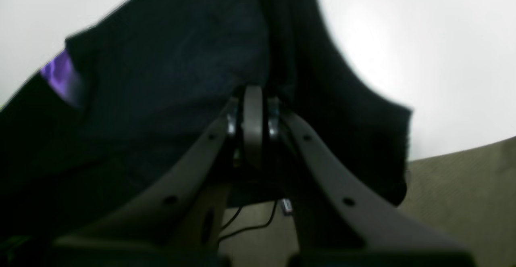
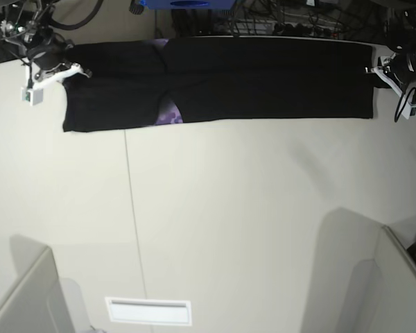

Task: Fold the T-shirt properly
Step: 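Release the folded edge and reposition both grippers on the strip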

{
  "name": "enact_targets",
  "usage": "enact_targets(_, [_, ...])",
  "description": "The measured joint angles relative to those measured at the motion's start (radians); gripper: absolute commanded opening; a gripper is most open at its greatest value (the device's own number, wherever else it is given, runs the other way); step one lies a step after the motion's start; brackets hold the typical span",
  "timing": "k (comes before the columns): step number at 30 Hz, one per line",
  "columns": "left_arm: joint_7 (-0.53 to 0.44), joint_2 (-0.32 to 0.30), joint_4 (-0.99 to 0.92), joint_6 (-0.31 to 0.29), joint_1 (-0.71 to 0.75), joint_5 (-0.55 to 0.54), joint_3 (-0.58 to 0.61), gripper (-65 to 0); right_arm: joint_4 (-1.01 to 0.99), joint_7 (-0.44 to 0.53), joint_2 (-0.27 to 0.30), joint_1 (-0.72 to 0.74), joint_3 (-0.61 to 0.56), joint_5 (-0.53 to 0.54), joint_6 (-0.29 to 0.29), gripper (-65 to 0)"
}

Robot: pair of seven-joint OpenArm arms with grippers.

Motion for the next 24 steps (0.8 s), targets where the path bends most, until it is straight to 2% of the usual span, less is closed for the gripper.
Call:
enact_targets(5, [-0.003, -0.002, 0.001, 0.0, -0.004, 0.0, -0.006, -65.0, 0.0, -0.046, 0.0, 0.0, 0.0, -0.001, 0.0, -65.0])
enact_targets(6, [-0.003, -0.003, 0.001, 0.0, -0.003, 0.0, -0.006, -65.0, 0.0, -0.046, 0.0, 0.0, 0.0, 0.0, 0.0, -59.9])
enact_targets(7, [-0.003, -0.003, 0.001, 0.0, -0.003, 0.0, -0.006, -62.2, 0.0, -0.045, -0.001, 0.001, 0.001, 0.0, 0.0, -53.1])
enact_targets(9, [-0.003, -0.002, 0.001, 0.0, -0.003, 0.001, -0.006, -57.8, 0.0, -0.042, -0.001, 0.0, 0.003, 0.0, 0.0, -43.8])
enact_targets(11, [-0.004, -0.003, 0.001, 0.0, -0.005, 0.0, -0.006, -52.3, 0.0, -0.04, 0.0, -0.002, 0.007, -0.001, 0.0, -41.6])
enact_targets(13, [-0.003, -0.002, 0.001, 0.0, -0.005, 0.001, -0.013, -42.6, 0.0, -0.039, -0.001, -0.002, 0.007, -0.001, 0.0, -43.1])
enact_targets(17, [0.005, 0.011, 0.056, 0.001, 0.0, -0.001, -0.124, -12.2, 0.0, 0.03, -0.003, -0.003, 0.007, -0.001, 0.0, -43.7])
enact_targets(19, [-0.003, 0.031, 0.104, 0.001, -0.001, 0.0, -0.191, -1.6, 0.0, 0.054, -0.003, -0.006, 0.007, 0.004, 0.0, -43.7])
enact_targets(20, [-0.003, 0.046, 0.122, 0.0, -0.003, -0.004, -0.221, 0.0, 0.0, 0.069, -0.004, -0.009, 0.007, 0.003, 0.0, -43.7])
enact_targets(22, [0.0, 0.08, 0.149, 0.0, -0.003, -0.006, -0.27, -0.8, 0.0, 0.146, -0.024, -0.011, 0.009, 0.025, 0.002, -43.8])
enact_targets(24, [0.0, 0.113, 0.158, 0.001, -0.003, 0.001, -0.281, -6.7, 0.0, 0.225, -0.042, -0.011, 0.004, 0.065, 0.021, -46.8])
